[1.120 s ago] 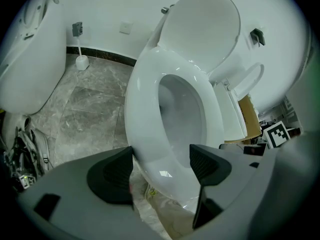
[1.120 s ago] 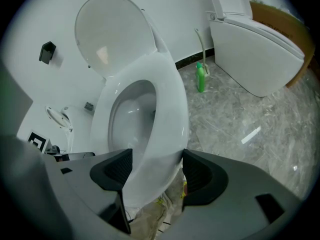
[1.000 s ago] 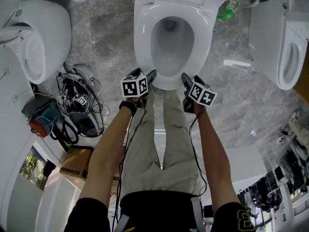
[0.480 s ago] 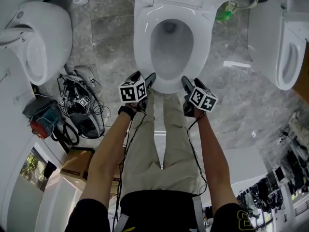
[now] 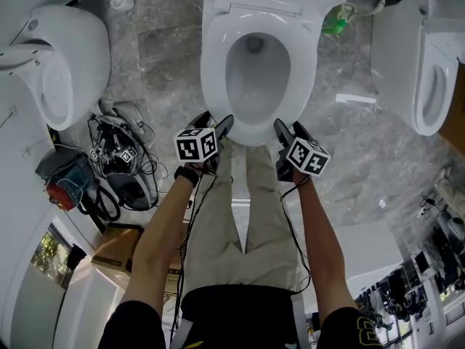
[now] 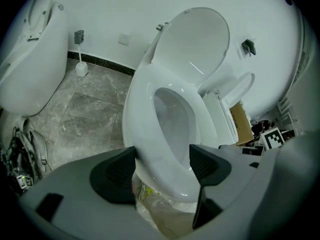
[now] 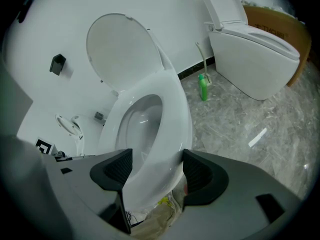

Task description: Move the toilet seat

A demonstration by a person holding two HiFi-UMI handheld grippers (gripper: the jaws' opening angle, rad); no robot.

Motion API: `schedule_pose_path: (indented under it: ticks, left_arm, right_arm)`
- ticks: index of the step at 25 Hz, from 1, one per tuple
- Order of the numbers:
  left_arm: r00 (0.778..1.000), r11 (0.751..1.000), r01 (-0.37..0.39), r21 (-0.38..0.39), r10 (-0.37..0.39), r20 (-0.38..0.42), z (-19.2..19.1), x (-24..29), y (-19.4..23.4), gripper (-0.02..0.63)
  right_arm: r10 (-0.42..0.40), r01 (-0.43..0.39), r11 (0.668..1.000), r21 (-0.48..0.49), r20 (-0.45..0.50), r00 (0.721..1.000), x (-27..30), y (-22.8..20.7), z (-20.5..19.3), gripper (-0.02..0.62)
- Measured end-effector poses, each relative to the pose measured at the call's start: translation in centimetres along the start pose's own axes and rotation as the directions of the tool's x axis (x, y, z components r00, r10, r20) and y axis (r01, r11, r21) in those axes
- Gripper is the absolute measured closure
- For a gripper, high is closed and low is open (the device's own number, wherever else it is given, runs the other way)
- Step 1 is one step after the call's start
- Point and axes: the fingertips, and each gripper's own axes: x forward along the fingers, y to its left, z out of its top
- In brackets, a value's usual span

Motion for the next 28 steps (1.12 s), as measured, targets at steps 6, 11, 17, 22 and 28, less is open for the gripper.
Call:
schedule_pose_path:
  ticks: [6,11,17,22,28]
  left_arm:
    - [1.000,1.000,0.007,0.006,-0.007,0.016,0.5,-1.2,-0.8,0.250]
    - [0.999,1.000,0.011,0.015,-0.011,0.030,0.8,-2.1,-1.3,0.252]
    - [0.999,1.000,0.016,0.013,-0.017,0.051,1.4,-3.0,-1.9,0.252]
    - [0.997,1.000,0.024,0.019,-0.025,0.067,1.8,-3.8,-2.3,0.265]
    - [0.996,0.999,0.039,0.013,-0.040,0.078,2.4,-4.7,-3.0,0.265]
  right_arm:
    - [0.008,-0.008,1.000,0.004,0.026,1.000,-1.2,0.8,0.6,0.262]
    - [0.016,-0.016,1.000,-0.001,0.043,0.999,-2.2,1.5,1.1,0.262]
    - [0.027,-0.026,1.000,-0.010,0.053,0.998,-3.0,2.2,1.6,0.262]
    - [0.037,-0.037,0.999,-0.011,0.066,0.997,-3.8,2.7,2.1,0.261]
    - [0.051,-0.050,0.999,-0.013,0.073,0.996,-4.7,3.6,2.7,0.255]
